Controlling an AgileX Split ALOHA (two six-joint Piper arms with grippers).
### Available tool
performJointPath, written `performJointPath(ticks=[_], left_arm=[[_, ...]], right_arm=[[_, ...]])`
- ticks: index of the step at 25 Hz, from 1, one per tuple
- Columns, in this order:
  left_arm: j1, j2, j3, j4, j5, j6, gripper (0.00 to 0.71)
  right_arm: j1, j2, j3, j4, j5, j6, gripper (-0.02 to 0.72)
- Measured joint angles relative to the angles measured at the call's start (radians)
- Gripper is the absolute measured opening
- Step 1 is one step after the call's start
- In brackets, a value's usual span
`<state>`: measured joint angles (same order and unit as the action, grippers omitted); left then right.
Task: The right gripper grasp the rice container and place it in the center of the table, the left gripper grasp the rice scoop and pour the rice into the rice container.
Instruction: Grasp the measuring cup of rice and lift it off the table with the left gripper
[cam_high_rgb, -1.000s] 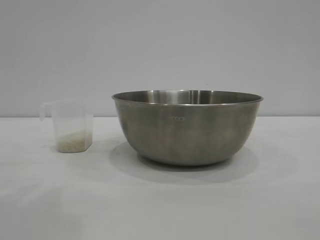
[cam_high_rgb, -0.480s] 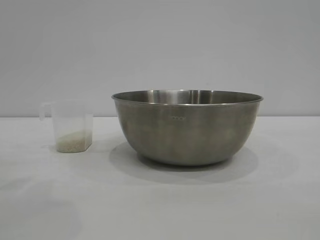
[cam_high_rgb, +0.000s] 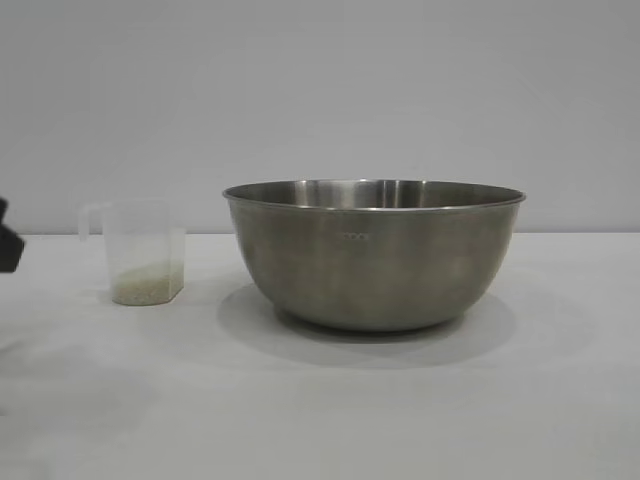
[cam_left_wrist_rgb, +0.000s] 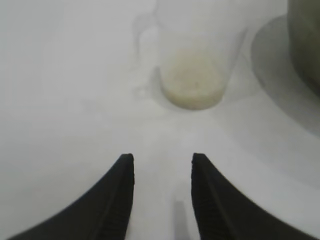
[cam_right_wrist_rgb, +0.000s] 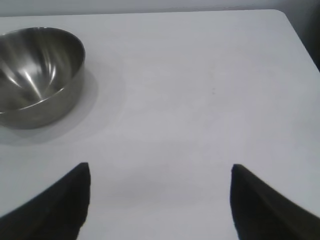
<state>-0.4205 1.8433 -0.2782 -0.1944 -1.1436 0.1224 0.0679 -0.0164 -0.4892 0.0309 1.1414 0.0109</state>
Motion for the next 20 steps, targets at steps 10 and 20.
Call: performJointPath(ticks=[10,20], left_arm=[[0.0,0.023,-0.06,-0.02,0.0,0.052,0.252],[0.0,0.038,-0.088,-0.085,0.0,0.06,0.468]], right_arm=[[0.0,0.0,0.0,0.0,0.0,0.0,0.532],[0.0,0.0,0.0,0.0,0.0,0.0,0.532]])
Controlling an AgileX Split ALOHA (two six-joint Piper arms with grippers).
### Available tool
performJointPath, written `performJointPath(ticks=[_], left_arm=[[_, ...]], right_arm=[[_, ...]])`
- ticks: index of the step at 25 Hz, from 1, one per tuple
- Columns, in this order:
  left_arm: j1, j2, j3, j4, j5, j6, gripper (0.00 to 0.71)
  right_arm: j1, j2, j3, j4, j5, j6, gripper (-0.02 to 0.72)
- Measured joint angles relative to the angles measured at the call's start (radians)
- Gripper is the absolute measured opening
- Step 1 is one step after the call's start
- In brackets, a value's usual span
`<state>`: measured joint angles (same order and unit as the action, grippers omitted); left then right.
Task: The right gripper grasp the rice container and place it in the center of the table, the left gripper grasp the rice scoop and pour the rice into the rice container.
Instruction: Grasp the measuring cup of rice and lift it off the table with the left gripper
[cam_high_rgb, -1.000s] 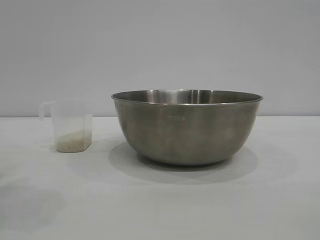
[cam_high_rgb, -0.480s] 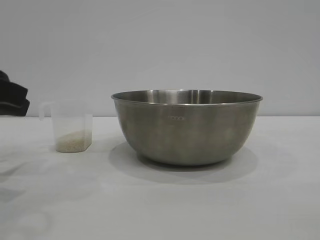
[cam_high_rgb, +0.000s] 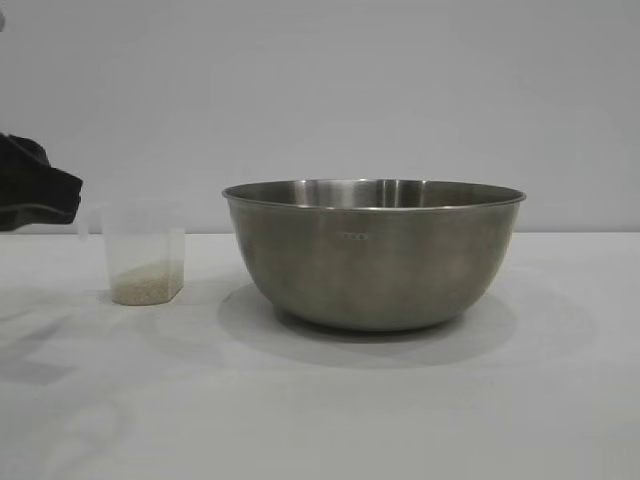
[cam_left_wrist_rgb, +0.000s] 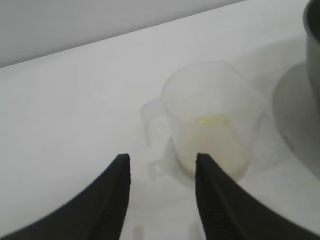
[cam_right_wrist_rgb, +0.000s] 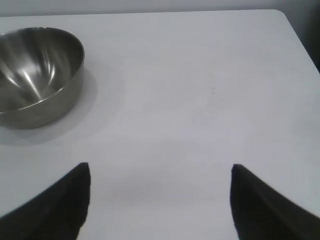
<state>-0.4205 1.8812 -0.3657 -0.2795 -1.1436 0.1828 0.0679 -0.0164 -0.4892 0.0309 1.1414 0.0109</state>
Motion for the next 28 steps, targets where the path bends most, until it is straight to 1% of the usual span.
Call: performJointPath(ticks=[1,7,12,13,14,15,18,28], left_arm=[[0.0,0.0,-0.002,-0.002,0.0,0.0,0.454],[0.0,0.0,-0.004,-0.02,0.0,0.0,0.454],[0.025,0.021,-0.011,-0.015,-0.001,0.002,0.454],[0.026,0.035,-0.019,-0.013,-0.001,0.004,0.4],[0.026,0.049,-0.025,-0.01,-0.001,0.011,0.384],[0.026,0.059,-0.032,-0.001,-0.001,0.016,0.396],[0.026,0.085,-0.052,0.018,-0.001,0.024,0.396],[0.026,0.15,-0.117,0.014,-0.001,0.031,0.396]], right_arm=[[0.0,0.0,0.0,0.0,0.0,0.0,0.532],[0.0,0.0,0.0,0.0,0.0,0.0,0.532],[0.0,0.0,0.0,0.0,0.0,0.0,0.532],[0.0,0.0,0.0,0.0,0.0,0.0,0.532],[0.0,0.0,0.0,0.0,0.0,0.0,0.532],[0.0,0.0,0.0,0.0,0.0,0.0,0.532],[0.0,0.0,0.0,0.0,0.0,0.0,0.532],[0.0,0.0,0.0,0.0,0.0,0.0,0.532]])
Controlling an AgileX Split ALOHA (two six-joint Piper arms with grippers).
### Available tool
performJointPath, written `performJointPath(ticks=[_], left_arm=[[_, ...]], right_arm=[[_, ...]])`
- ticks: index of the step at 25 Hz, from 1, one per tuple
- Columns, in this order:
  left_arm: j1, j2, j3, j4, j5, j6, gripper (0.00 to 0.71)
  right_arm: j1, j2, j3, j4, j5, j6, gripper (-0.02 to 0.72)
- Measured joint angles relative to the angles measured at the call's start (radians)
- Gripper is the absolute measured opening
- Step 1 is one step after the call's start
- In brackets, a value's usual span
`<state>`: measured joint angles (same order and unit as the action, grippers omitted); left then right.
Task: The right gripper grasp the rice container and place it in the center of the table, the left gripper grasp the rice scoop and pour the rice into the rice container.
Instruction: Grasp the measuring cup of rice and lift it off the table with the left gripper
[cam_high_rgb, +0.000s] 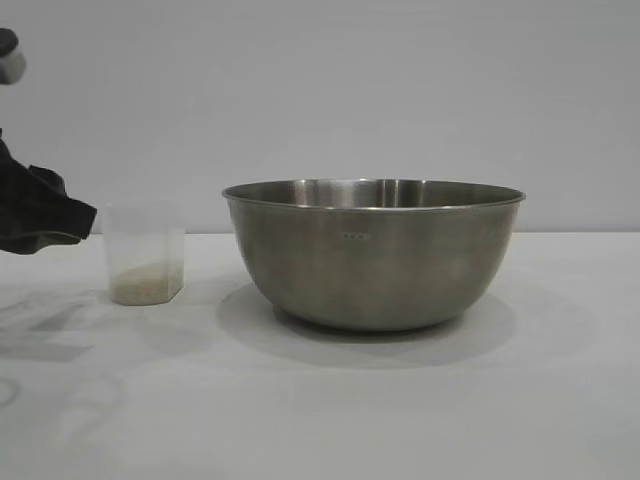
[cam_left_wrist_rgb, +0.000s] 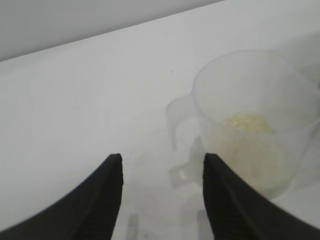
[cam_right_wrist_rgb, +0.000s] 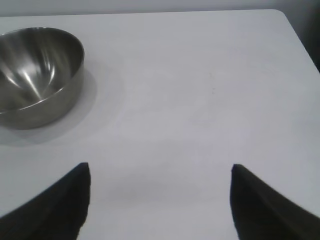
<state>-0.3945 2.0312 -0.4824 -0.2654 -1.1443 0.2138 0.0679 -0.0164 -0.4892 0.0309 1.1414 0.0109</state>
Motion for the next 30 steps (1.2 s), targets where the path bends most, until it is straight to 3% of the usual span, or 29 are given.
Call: performJointPath(ticks=[18,27,30], left_arm=[[0.001,0.071,-0.106,-0.033,0.0,0.045,0.396],[0.042,0.11,-0.154,-0.024,0.002,0.045,0.396],[0.042,0.11,-0.156,0.01,0.002,0.045,0.28]], right_arm=[[0.0,0.0,0.0,0.0,0.0,0.0,0.532],[0.0,0.0,0.0,0.0,0.0,0.0,0.532],[0.0,0.0,0.0,0.0,0.0,0.0,0.532]])
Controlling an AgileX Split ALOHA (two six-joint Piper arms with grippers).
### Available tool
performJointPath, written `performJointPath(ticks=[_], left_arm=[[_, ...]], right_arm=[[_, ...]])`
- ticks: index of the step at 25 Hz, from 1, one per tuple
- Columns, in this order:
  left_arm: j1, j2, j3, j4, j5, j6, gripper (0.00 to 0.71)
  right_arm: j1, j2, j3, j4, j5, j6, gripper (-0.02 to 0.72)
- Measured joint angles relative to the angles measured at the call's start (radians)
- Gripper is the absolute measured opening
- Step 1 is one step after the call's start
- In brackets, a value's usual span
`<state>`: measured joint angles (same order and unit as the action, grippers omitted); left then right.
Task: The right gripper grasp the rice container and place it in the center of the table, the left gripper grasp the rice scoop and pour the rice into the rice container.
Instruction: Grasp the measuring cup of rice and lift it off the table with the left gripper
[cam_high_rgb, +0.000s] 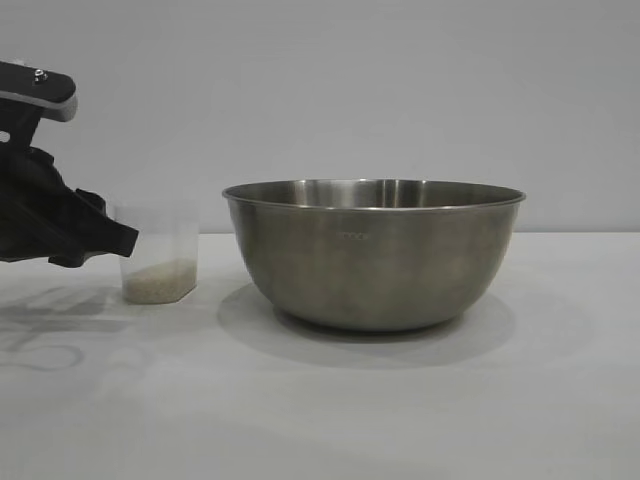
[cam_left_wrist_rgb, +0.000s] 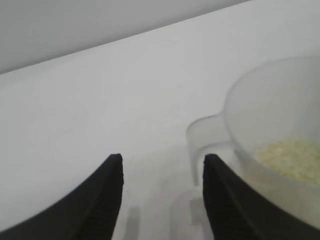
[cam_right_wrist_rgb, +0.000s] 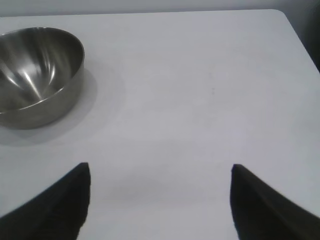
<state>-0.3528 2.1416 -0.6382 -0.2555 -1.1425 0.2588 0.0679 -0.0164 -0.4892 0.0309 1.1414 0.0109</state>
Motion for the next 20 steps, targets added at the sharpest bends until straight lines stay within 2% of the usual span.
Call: performJointPath(ticks=[4,5,14,15,20], left_arm=[[0.0,0.0,0.0,0.024,0.0,0.002,0.074],[0.0,0.0,0.0,0.026,0.0,0.004,0.044],[0.0,0.0,0.0,0.032,0.0,0.004,0.057],[0.0,0.0,0.0,0.032,0.0,0.004,0.0],[0.0,-0.004,0.0,0.04,-0.007,0.042,0.0]], right_arm=[[0.0,0.0,0.0,0.0,0.0,0.0,0.532],[0.0,0.0,0.0,0.0,0.0,0.0,0.532],[0.0,0.0,0.0,0.0,0.0,0.0,0.532],[0.0,0.0,0.0,0.0,0.0,0.0,0.532],[0.0,0.0,0.0,0.0,0.0,0.0,0.532]])
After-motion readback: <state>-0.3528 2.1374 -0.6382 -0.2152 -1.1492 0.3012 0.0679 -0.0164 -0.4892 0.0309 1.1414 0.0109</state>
